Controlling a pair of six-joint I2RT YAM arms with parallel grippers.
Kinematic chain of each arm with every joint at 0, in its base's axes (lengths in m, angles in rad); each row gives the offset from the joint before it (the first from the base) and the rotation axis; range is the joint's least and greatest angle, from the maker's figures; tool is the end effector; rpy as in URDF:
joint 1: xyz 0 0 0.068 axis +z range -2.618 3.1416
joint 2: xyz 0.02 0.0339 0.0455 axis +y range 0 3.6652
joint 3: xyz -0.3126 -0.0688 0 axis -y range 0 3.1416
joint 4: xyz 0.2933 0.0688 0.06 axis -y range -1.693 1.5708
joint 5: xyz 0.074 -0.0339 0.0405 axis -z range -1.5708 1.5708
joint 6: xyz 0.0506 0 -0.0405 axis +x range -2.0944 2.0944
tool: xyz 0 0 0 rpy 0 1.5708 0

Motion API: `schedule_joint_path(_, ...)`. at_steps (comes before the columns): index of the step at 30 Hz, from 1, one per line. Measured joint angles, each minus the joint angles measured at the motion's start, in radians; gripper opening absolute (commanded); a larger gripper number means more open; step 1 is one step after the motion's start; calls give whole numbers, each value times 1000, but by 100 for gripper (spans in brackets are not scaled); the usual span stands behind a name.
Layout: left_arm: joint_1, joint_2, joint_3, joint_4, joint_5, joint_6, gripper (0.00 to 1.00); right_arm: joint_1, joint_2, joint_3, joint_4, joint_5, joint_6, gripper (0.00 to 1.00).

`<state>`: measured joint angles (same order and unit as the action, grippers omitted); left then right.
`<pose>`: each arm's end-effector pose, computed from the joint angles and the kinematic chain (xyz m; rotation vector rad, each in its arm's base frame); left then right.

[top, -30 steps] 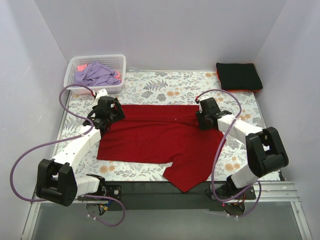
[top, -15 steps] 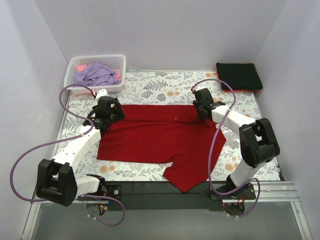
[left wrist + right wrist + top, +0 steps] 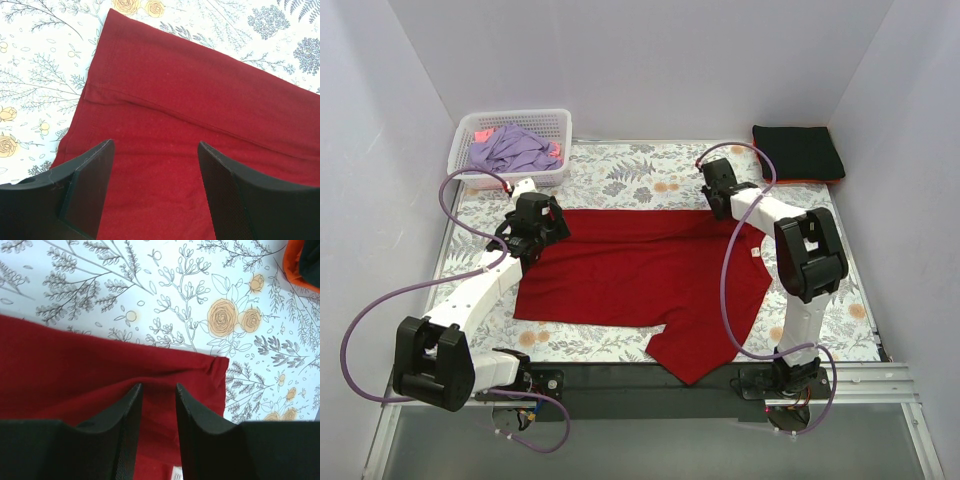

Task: Fold and stack the t-shirts
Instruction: Fold the tshirt

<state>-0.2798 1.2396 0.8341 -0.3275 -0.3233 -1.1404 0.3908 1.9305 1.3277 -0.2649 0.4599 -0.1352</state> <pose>0.2949 -0.0680 0.2669 -1.1018 2.0036 -0.3800 0.4550 0.1632 0.1982 -0.4173 2.3283 -0.4370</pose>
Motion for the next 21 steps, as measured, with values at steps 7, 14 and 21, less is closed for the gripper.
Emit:
schedule_joint_path(7, 0, 6, 0, 0, 3, 0, 66, -37, 31, 65, -22, -49, 2, 39)
schedule_joint_path(14, 0, 14, 0, 0, 4, 3, 66, -37, -29, 20, -36, -148, 55, 39)
schedule_joint_path(21, 0, 14, 0, 0, 12, 3, 66, -36, -318, -196, 12, -320, 150, 39)
